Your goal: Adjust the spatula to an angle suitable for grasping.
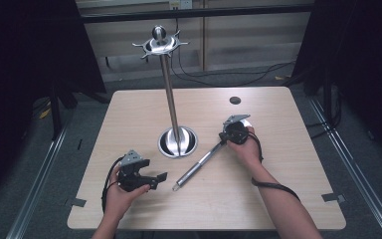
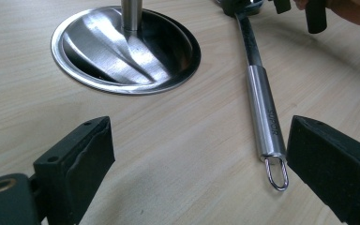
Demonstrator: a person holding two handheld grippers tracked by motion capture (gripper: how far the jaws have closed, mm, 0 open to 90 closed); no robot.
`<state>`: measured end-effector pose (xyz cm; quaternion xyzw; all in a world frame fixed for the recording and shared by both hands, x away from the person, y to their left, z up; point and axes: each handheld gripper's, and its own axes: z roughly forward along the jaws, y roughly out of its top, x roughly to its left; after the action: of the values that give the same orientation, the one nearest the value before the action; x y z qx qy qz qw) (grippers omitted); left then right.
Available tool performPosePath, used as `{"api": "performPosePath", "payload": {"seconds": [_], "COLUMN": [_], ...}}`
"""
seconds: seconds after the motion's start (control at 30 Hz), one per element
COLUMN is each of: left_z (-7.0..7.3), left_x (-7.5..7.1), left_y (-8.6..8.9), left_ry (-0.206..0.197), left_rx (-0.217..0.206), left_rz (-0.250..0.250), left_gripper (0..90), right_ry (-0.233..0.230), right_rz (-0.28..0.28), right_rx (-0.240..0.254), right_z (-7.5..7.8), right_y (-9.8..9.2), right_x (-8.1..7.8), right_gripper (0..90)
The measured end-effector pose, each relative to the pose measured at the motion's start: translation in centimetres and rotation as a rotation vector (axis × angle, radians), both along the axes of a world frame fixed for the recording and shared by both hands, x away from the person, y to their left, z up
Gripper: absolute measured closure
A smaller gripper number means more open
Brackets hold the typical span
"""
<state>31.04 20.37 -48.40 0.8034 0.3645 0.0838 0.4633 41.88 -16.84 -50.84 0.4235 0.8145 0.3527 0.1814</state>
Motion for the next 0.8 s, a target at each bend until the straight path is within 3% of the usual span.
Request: {"api": "performPosePath", "payload": {"seconds": [0.3, 0.5, 0.8], "left_z": [0.1, -0.1, 0.0], "left_x": [0.2, 0.4, 0.5], "left_y": [-0.7, -0.9, -1.5], "left_ry": [-0.006, 0.01, 0.003], "left_rx": [0.004, -0.023, -0.027], "left_rz": [-0.025, -0.03, -0.037], "left_gripper": [8.1, 8.1, 8.1], "right_ry": [0.028, 0.055, 0.082], "right_rz": [-0.051, -0.086, -0.111], "right_rx": [-0.009, 0.013, 0.03], "right_z": [0.3, 0.4, 0.6], "right_y": [-2.8, -5.0, -7.9], "right_x": [-2.3, -4.4, -7.5], "right_gripper": [90.0, 90.0, 90.0]}}
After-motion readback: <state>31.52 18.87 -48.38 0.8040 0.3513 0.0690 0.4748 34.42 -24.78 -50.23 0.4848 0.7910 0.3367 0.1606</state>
